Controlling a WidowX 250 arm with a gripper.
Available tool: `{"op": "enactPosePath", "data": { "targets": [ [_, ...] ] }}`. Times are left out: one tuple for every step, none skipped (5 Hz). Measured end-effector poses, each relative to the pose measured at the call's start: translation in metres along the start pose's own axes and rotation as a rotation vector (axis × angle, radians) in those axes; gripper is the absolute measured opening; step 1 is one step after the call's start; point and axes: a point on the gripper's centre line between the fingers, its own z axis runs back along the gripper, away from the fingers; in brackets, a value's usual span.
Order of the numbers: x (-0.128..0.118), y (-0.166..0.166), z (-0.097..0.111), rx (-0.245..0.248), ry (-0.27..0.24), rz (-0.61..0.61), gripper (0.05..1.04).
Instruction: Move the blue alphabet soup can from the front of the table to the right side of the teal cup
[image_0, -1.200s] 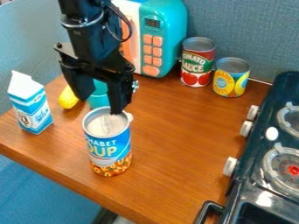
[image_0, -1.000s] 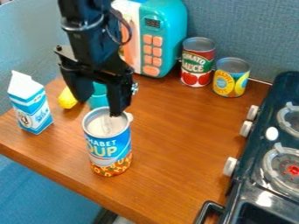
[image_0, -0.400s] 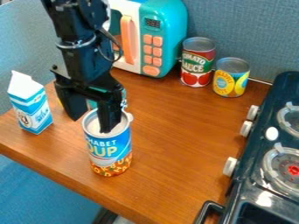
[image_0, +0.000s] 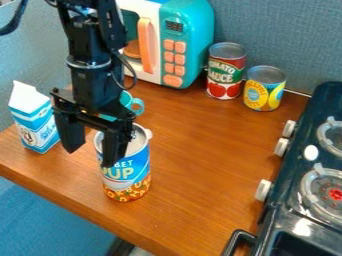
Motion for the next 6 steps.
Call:
{"op": "enactPosePath", "data": {
  "targets": [
    [-0.005,0.003,-0.004,0.052,0.063,0.028,1.000],
    [-0.007,0.003,-0.011,0.071,0.142,0.050,1.000],
    [-0.003,0.001,-0.012,0.055,0.120,0.037,1.000],
    [0.003,-0.003,-0.017,0.030,0.102,0.005,1.000],
    [0.021,-0.007,-0.023,-0.006,0.033,-0.068,1.000],
    [0.058,-0.009,-0.027,-0.017,-0.046,-0.150,1.000]
  ]
}}
